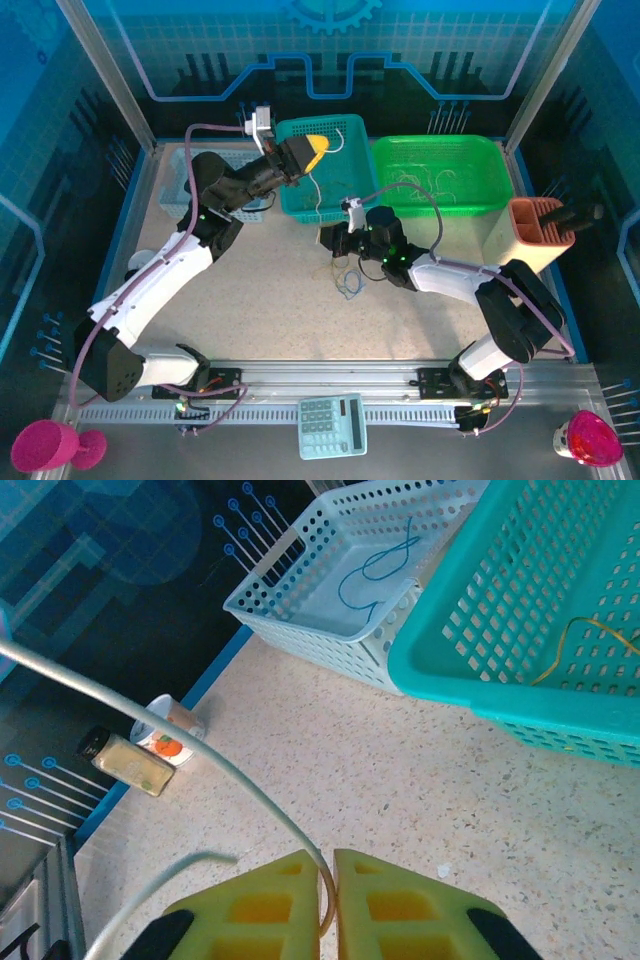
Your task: Untangle the cables
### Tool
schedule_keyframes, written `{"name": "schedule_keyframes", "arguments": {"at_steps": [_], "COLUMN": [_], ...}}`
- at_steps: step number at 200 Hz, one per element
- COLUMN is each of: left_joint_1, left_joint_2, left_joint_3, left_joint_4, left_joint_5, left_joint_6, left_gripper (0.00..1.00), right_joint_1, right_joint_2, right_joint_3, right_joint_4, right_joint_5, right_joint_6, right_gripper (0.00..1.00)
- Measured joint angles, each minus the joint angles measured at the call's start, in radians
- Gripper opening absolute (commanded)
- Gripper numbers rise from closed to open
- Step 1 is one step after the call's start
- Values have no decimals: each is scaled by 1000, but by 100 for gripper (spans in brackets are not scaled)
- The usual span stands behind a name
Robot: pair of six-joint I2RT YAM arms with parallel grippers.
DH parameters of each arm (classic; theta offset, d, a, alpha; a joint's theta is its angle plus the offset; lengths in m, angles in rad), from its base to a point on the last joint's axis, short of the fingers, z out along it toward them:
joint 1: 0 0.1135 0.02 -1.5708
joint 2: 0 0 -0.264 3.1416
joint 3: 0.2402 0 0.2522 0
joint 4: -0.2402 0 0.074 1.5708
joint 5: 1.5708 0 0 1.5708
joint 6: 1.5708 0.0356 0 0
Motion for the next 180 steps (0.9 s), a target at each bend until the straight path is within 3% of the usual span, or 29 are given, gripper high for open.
{"name": "schedule_keyframes", "arguments": {"at_steps": [27,44,92,128,180], "left_joint_1": [0,0,0,0,0], "left_joint_2": [0,5,32,32,-28], "left_joint_3": [14,31,83,83,-95], "left_joint_4": [-10,-25,-45,1,134], "left_joint_5": [0,0,16,19,16], "left_joint_6": [-3,-3,-3,-2,-2], "left_gripper": [0,0,0,0,7], "right_joint_1": [0,0,-1,-58,-305], "right_joint_2": [0,-3,-45,-110,-116], "right_joint_3": [-28,-41,-61,37,375], "right_joint_4": [20,52,52,-171,-527], "right_joint_5": [10,16,52,121,259], "right_joint_6": [8,13,10,-30,-49], "right_gripper": [8,0,0,0,0]}}
